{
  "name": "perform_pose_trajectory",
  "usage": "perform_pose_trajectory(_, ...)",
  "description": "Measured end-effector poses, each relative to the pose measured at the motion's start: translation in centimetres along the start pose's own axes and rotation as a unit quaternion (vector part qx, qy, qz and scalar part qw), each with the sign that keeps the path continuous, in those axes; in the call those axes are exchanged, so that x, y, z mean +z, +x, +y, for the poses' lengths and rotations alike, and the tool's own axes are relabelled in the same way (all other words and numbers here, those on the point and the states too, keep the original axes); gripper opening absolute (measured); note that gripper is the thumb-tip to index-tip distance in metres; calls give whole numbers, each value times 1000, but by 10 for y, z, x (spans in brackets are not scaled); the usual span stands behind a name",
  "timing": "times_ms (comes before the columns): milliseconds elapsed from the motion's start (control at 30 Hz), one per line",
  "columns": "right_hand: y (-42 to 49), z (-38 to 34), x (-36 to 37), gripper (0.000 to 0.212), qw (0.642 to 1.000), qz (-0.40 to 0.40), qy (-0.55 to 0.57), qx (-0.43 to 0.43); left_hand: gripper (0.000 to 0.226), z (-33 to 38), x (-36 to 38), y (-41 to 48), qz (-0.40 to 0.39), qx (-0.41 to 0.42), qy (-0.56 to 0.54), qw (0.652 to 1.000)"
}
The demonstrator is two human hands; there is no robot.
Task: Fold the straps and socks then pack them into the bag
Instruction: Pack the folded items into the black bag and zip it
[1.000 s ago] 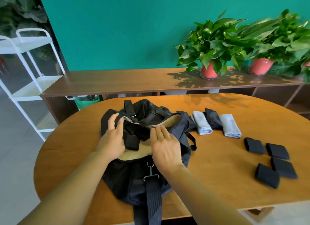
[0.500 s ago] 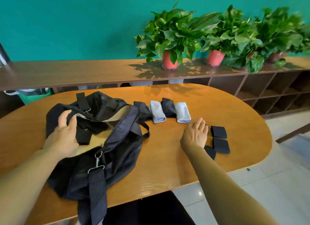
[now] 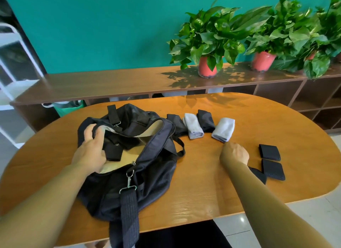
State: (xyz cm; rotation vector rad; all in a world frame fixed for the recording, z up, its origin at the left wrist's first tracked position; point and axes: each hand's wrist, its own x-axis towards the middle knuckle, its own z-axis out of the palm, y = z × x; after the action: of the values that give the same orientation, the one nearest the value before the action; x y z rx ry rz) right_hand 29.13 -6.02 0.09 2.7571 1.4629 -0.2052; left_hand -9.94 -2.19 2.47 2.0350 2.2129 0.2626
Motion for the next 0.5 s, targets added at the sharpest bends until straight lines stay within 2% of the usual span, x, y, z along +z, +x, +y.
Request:
perform_pose_trajectory(167,-15,-12,4,21,999,10,-32,-25,72,-10,-16,-6,3,-13,-12,1000)
perform_pose_trajectory(333,-33,-17,10,20,992,67,-91,-48,79,-21,-26,-11,49,-4,-32,998)
perform_pose_trajectory(500,-42,-21,1,22,990,118,-66,-40,83,-30,-34,-10,55,10,-46,997)
